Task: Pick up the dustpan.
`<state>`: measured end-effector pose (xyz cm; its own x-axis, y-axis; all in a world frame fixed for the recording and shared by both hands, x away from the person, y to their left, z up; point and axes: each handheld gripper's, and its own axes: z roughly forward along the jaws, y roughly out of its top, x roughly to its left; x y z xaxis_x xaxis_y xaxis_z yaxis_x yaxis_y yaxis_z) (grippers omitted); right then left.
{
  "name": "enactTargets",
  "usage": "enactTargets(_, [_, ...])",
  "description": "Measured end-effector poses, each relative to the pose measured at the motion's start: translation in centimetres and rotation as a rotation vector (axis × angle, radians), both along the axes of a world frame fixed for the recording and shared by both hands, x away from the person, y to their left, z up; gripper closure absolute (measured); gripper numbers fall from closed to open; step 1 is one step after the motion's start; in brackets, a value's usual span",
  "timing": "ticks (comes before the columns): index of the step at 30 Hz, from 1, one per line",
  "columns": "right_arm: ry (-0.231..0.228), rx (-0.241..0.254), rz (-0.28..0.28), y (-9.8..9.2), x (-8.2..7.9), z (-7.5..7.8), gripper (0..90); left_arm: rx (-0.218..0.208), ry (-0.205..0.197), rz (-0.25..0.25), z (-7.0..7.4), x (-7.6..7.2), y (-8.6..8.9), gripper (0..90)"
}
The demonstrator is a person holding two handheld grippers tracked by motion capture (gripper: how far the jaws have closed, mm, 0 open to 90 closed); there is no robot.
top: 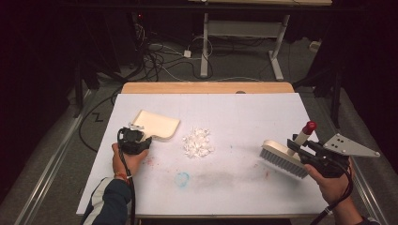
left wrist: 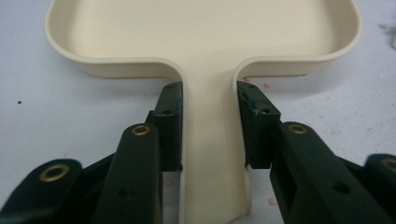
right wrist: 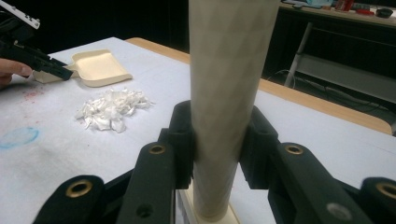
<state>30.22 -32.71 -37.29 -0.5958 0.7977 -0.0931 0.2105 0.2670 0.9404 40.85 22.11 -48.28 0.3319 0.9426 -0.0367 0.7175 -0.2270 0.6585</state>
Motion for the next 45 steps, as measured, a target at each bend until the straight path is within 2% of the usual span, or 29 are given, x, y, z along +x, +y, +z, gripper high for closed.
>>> enactTargets(1, [0.005,0.001,-0.001,0.0,0.1,0.0,70.4,0.038,0.0,-0.017,0.3,0.0,-0.1,63.7])
enactTargets(2, [0.005,0.001,-0.001,0.0,0.1,0.0,70.4,0.038,0.0,-0.017,0.3,0.0,-0.1,63.7])
enactTargets(3, [0.007,-0.005,0.001,-0.1,0.1,0.0,70.3,0.069,-0.007,-0.037,1.0,-0.2,0.0,63.8])
enactTargets(5, [0.007,-0.007,0.007,-0.1,0.1,0.0,70.4,0.058,-0.013,-0.043,1.9,-0.5,0.7,63.9])
enactTargets(6, [0.008,-0.008,0.006,-0.1,0.1,0.0,70.4,0.058,-0.013,-0.043,1.9,-0.5,0.7,63.9])
enactTargets(7, [0.011,-0.009,0.005,-0.2,0.1,0.0,70.4,0.058,-0.019,-0.039,2.8,-0.8,1.4,64.0])
enactTargets(8, [0.01,-0.009,0.002,-0.2,0.1,0.0,70.4,0.058,-0.019,-0.039,2.8,-0.8,1.4,64.0])
enactTargets(9, [0.009,-0.009,0.002,-0.3,0.1,0.0,70.4,0.066,-0.006,-0.069,3.4,-1.3,1.8,64.0])
enactTargets(12, [0.009,-0.009,-0.003,-0.3,0.1,0.1,70.3,0.081,-0.001,-0.089,4.0,-2.1,2.0,64.0])
enactTargets(13, [0.01,-0.014,-0.015,-0.4,0.1,0.2,70.3,0.094,0.004,-0.114,4.5,-3.0,2.1,64.0])
enactTargets(14, [0.01,-0.014,-0.015,-0.4,0.1,0.2,70.3,0.094,0.004,-0.114,4.5,-3.0,2.1,64.0])
enactTargets(16, [0.009,-0.014,-0.026,-0.5,0.0,0.3,70.4,0.128,0.026,-0.163,4.9,-4.6,1.7,64.0])
enactTargets(20, [0.009,-0.019,-0.029,-0.7,0.1,0.2,70.4,0.163,0.086,-0.249,5.3,-7.1,0.8,64.0])
enactTargets(22, [0.011,-0.017,-0.032,-0.8,0.2,0.3,70.4,0.16,0.093,-0.261,5.4,-7.5,0.7,63.9])
enactTargets(23, [0.014,-0.013,-0.04,-0.9,0.2,0.3,70.4,0.159,0.108,-0.3,5.4,-8.6,0.5,63.9])
enactTargets(25, [0.014,-0.011,-0.041,-1.0,0.2,0.2,70.3,0.173,0.134,-0.336,5.2,-9.5,0.1,63.9])
enactTargets(29, [0.018,-0.009,-0.043,-0.9,0.2,0.3,70.4,0.15,0.154,-0.388,5.0,-10.5,-0.4,63.9])
enactTargets(31, [0.01,-0.014,-0.041,-0.8,0.1,0.4,70.4,0.144,0.152,-0.392,4.9,-10.6,-0.6,63.9])
enactTargets(34, [0.009,-0.013,-0.046,-0.8,0.2,0.4,70.3,0.148,0.157,-0.428,4.5,-10.8,-1.3,63.8])
enactTargets(37, [0.011,-0.012,-0.049,-0.9,0.3,0.3,70.4,0.164,0.159,-0.436,4.4,-10.8,-1.7,63.8])
enactTargets(45, [0.017,-0.007,-0.05,-0.7,1.0,0.1,70.4,0.161,0.155,-0.462,3.9,-10.7,-2.4,63.7])
